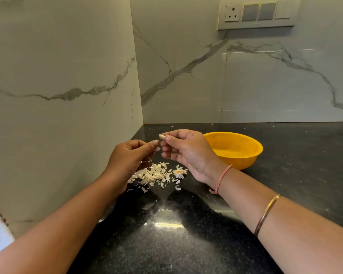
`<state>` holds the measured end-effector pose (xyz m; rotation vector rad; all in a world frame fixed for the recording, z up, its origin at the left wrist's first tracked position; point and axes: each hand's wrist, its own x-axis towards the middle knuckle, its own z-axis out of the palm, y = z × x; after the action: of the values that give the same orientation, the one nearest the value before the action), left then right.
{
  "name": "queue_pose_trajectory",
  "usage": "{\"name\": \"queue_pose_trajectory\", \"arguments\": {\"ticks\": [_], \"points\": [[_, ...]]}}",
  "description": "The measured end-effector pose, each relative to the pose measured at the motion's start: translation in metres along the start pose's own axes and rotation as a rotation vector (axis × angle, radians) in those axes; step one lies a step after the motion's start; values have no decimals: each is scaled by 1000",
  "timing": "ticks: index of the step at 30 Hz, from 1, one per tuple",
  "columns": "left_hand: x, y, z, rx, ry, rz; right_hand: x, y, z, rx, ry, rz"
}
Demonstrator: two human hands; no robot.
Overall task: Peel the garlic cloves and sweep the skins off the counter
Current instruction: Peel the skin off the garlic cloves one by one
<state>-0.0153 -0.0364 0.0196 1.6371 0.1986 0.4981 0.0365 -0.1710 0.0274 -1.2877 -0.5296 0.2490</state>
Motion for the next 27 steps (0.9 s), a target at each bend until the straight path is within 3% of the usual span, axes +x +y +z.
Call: {"name": "queue_pose_trajectory", "arguments": {"ticks": [4, 16, 27], "points": [[1, 0, -1, -10, -19, 70, 0, 0, -1, 4, 14, -5], [1, 6, 1, -208, -46, -45, 0, 4, 0, -148, 15, -79], [-1, 7, 1, -247, -55, -132, 0, 4, -1, -654, 49, -363]]}}
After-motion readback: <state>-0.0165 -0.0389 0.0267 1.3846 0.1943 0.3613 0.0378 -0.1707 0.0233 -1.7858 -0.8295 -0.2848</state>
